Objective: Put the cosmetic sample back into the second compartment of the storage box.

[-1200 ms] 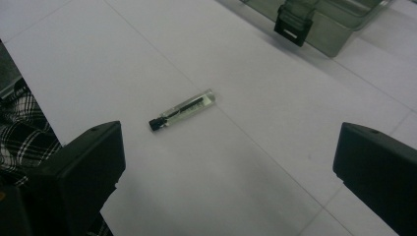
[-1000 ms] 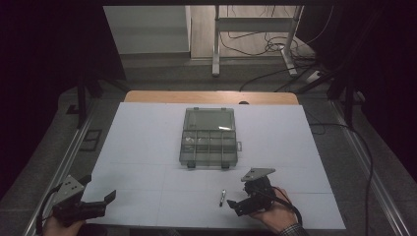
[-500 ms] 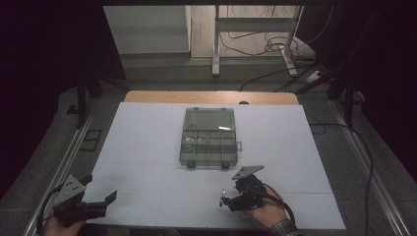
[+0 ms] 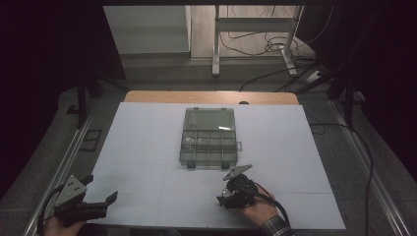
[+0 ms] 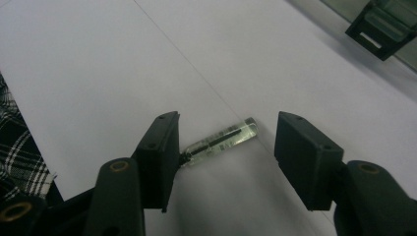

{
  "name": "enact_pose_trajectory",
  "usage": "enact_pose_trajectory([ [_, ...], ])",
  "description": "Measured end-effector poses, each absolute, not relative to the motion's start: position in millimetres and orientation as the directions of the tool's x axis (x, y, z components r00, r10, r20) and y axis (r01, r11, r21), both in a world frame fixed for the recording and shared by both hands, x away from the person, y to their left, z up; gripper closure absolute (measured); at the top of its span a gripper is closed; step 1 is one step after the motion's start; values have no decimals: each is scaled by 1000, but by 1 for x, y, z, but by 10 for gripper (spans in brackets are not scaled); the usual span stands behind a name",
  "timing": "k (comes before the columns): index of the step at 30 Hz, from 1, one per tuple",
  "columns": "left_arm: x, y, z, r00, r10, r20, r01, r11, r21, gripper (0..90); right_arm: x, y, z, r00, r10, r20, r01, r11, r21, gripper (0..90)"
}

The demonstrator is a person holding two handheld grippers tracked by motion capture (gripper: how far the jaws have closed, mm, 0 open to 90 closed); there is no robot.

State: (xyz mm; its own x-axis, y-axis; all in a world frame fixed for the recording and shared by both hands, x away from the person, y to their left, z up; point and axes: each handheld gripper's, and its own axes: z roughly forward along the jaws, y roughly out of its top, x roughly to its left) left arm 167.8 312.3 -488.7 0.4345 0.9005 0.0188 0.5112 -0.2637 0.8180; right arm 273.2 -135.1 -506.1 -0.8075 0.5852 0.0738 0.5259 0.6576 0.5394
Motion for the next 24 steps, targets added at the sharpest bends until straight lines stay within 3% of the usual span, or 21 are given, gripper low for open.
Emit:
enact_pose_trajectory([
  [15,168,311,-489,443,896,28,507,-276,816,26,271,-125,-512,-813,582,31,516,694,503,570],
  [24,168,310,-489,447,894,36,505,-285,814,26,270,-125,-511,-817,577,-11,498,714,493,725],
])
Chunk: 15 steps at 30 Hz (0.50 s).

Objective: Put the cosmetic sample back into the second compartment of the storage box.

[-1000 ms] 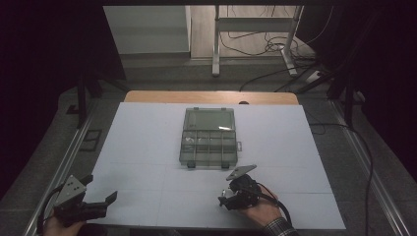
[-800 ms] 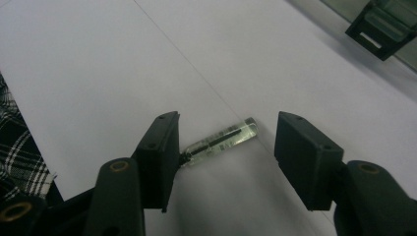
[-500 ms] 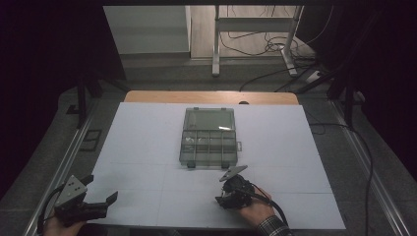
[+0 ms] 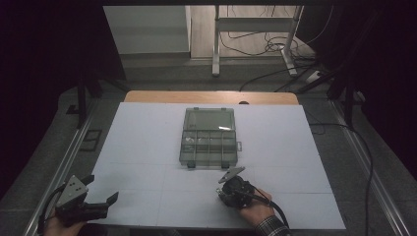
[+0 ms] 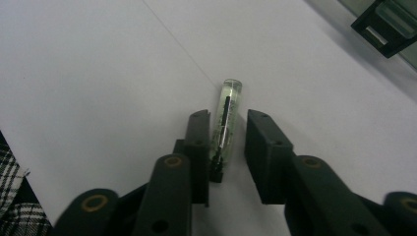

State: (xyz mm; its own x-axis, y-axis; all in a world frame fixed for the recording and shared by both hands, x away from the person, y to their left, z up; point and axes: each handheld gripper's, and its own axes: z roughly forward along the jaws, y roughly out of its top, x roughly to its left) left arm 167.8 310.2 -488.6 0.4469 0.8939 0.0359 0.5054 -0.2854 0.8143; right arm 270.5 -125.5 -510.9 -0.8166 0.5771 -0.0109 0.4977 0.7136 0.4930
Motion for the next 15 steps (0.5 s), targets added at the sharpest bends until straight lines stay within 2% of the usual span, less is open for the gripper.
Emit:
enact_pose_trajectory([
  [4,168,310,-489,448,893,39,504,-289,814,26,270,-125,-511,-823,567,-8,492,721,489,800],
  [15,168,310,-489,450,892,40,504,-291,813,26,273,-127,-510,-820,572,19,507,710,489,810],
])
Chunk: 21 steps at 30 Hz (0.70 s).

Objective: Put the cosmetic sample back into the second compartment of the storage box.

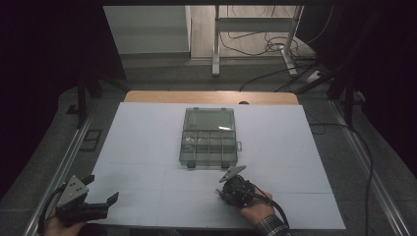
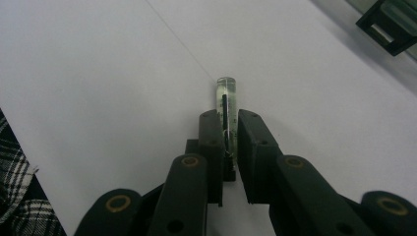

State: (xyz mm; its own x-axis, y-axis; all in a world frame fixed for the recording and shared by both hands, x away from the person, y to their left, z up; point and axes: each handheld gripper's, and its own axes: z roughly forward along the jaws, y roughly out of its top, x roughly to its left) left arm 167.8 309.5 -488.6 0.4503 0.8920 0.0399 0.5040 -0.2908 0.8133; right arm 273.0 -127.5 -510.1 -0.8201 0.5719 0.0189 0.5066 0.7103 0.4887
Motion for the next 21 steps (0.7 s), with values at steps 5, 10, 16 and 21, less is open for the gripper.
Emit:
enact_pose_trajectory([
  [5,168,310,-489,452,891,41,505,-293,812,26,275,-131,-507,-816,577,33,512,696,504,810],
  [10,169,309,-489,453,891,39,511,-295,807,26,276,-133,-504,-822,569,38,500,687,527,810],
  [16,169,308,-489,466,883,48,510,-313,801,26,276,-134,-500,-838,544,37,469,685,557,810],
  [21,170,309,-489,469,883,37,511,-305,804,25,278,-136,-496,-835,549,37,468,674,572,810],
])
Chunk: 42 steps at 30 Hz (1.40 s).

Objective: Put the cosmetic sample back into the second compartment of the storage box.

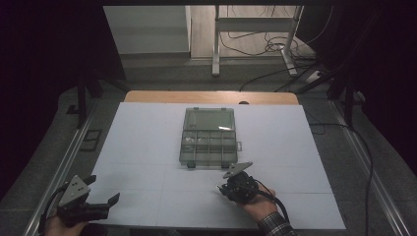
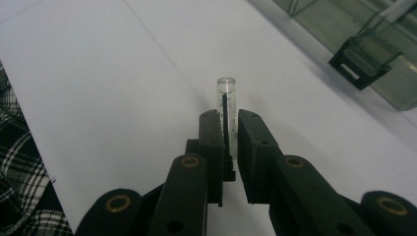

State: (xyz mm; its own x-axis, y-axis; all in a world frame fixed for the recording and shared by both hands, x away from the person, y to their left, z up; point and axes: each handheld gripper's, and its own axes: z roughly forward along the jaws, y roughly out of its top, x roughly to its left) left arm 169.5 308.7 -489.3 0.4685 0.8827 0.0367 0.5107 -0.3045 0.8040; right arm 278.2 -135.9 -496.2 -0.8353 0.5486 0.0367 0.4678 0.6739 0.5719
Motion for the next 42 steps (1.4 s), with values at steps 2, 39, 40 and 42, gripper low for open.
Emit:
enact_pose_trajectory([
  [2,170,310,-489,467,884,30,511,-297,807,24,280,-137,-495,-833,552,42,471,667,578,810],
  [39,170,304,-485,488,871,-62,516,-231,825,10,316,-140,-472,-800,593,95,494,559,666,810],
  [40,170,304,-485,485,872,-66,519,-226,824,11,317,-140,-471,-799,594,93,493,558,667,810],
  [42,170,304,-485,485,872,-67,520,-226,824,13,321,-138,-470,-798,596,91,491,555,671,810],
])
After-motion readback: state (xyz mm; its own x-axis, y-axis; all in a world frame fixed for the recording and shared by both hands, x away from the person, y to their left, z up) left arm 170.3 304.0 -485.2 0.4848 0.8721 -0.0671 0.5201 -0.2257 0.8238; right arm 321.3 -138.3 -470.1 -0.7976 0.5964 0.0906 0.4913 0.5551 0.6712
